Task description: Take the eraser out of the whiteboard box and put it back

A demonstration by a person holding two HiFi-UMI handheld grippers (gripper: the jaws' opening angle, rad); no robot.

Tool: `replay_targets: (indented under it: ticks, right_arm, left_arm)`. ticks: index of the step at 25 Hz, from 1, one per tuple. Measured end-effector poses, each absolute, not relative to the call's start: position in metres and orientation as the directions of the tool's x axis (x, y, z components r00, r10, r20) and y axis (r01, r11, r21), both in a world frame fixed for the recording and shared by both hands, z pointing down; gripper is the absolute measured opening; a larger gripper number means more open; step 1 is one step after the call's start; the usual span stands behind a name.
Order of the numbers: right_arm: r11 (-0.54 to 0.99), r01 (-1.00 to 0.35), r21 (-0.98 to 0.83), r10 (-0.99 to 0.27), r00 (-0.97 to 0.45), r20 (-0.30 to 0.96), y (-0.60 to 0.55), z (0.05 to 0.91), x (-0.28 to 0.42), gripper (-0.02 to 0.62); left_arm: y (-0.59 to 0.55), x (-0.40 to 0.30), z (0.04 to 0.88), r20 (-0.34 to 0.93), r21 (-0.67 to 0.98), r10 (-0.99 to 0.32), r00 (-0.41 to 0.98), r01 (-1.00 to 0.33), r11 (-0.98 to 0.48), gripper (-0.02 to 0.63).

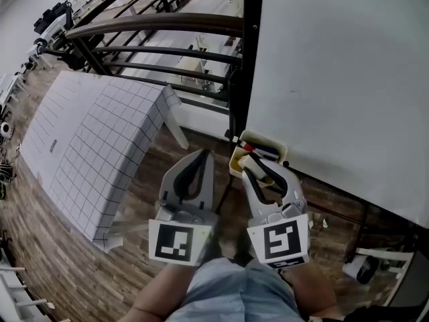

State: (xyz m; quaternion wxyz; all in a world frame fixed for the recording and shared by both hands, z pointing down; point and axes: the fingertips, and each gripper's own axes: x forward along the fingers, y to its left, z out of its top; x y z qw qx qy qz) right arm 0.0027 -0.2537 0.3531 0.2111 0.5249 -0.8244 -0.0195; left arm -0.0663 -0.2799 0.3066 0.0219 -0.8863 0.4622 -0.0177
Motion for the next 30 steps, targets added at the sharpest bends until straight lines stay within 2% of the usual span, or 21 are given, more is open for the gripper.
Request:
replay_targets:
  ticks: [20, 30]
  right_arm:
    - [0.440, -0.829, 0.345, -0.898, -0.413, 0.151, -0.221, 0.277, 0.008, 0.095]
    - [0.444, -0.830, 0.337, -0.896, -0.423, 0.138, -0.215, 0.271, 0.014, 0.096]
  left_arm:
    - [-0.238, -0.066, 0.275, -0.071, -0.088, -0.842, 0.535, -0.844, -0.529, -0.002]
    - [-0.230, -0.059, 0.272, -0.088, -0.090, -0.834, 0.544, -0.839, -0.537, -0.002]
